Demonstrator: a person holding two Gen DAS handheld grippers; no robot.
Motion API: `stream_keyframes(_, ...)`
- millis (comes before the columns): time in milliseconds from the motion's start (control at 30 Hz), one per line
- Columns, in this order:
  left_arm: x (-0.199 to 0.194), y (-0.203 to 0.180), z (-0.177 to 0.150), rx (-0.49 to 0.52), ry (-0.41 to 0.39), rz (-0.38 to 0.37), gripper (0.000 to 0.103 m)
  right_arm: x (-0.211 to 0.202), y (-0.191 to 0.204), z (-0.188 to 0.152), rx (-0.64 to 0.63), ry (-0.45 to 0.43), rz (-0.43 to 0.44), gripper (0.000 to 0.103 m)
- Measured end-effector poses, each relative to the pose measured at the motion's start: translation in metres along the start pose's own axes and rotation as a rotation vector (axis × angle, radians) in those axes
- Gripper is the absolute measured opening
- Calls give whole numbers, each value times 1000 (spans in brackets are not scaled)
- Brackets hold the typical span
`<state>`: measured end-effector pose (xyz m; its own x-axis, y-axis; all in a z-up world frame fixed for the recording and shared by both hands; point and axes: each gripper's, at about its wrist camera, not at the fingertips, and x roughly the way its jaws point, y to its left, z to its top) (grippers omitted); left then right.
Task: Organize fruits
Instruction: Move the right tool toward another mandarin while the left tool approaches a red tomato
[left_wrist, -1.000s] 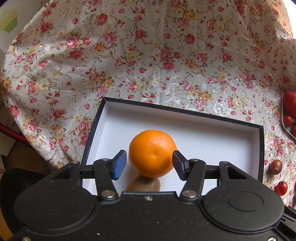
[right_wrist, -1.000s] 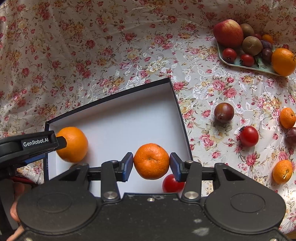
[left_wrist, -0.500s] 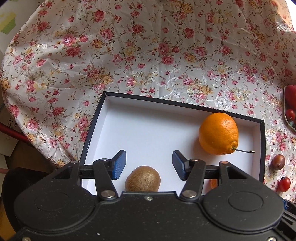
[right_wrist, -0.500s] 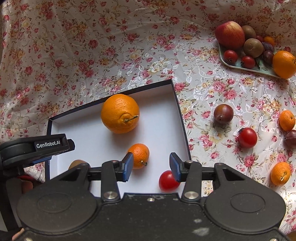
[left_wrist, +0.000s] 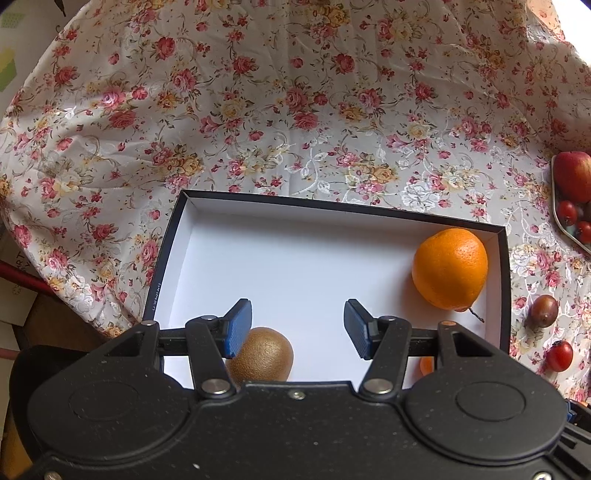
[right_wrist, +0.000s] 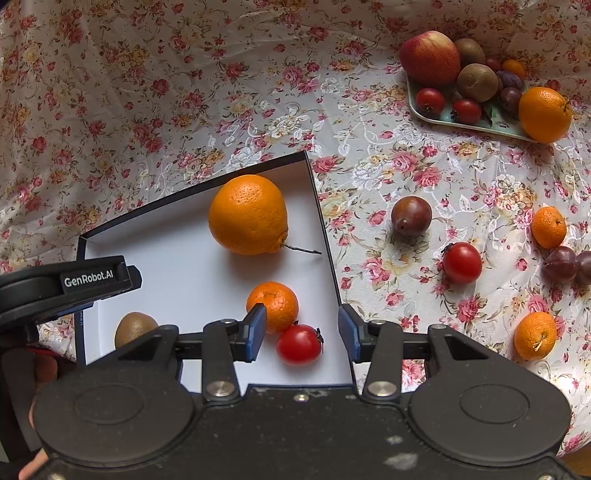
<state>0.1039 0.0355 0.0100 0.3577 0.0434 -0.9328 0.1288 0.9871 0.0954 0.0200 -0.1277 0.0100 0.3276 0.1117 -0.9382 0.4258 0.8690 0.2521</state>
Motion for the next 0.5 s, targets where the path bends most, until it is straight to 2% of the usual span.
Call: stream_keyframes(500,-19,-67,-3,136,-38,-33,61,-29,-56,-1,74,-17,-45,47)
